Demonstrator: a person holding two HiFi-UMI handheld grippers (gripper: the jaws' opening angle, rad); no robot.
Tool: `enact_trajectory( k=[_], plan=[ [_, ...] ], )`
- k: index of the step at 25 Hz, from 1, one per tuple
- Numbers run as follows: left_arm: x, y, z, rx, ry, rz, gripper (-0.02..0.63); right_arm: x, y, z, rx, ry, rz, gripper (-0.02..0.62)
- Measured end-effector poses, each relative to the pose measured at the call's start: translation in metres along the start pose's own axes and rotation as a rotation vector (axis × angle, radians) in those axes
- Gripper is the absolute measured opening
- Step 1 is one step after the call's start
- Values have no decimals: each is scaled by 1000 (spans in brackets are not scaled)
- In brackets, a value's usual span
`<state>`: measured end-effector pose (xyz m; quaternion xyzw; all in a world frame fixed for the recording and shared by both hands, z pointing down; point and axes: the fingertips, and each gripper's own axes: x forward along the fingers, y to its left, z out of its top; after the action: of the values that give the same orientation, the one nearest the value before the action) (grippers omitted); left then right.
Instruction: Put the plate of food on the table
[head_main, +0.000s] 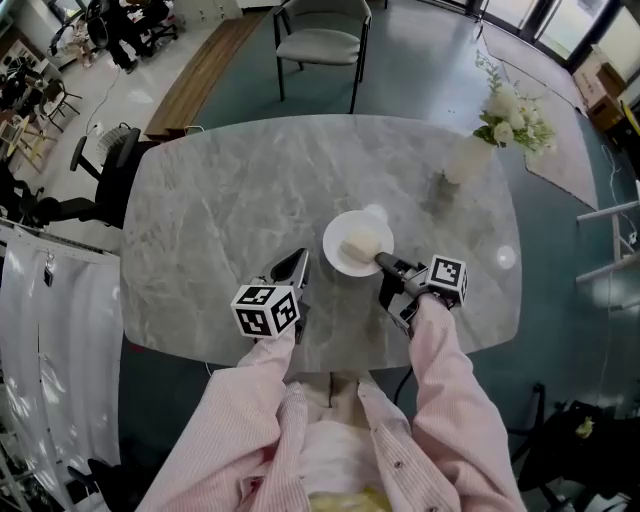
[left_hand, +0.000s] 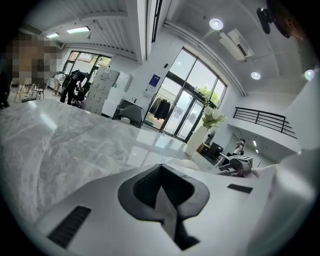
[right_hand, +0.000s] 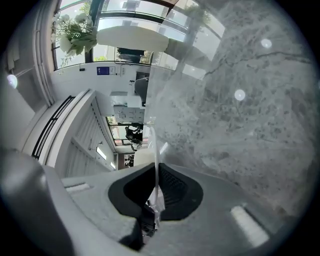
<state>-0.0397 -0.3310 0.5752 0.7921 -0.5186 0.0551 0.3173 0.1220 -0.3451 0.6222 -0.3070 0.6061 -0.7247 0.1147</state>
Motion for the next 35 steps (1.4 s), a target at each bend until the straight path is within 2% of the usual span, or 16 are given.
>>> enact_trajectory(
  k=[6, 11, 13, 19, 29, 35],
  plan=[
    [10, 8, -15, -37, 59, 4, -3, 13, -14, -4, 34, -2, -36, 15],
    [18, 14, -25, -54, 88, 3, -3, 22, -18, 4, -36, -13, -42, 15],
    [19, 16, -30, -60, 98, 4, -3, 23, -21, 2, -34, -15, -55, 15],
    [23, 18, -38, -75, 113, 5, -3, 24, -25, -2, -13, -25, -101, 15],
    [23, 17, -43, -80, 122, 9, -3, 24, -25, -2, -51, -48, -143, 15],
    [22, 17, -46, -84, 124, 14, -3, 23, -25, -1, -156, -48, -212, 18]
  ],
)
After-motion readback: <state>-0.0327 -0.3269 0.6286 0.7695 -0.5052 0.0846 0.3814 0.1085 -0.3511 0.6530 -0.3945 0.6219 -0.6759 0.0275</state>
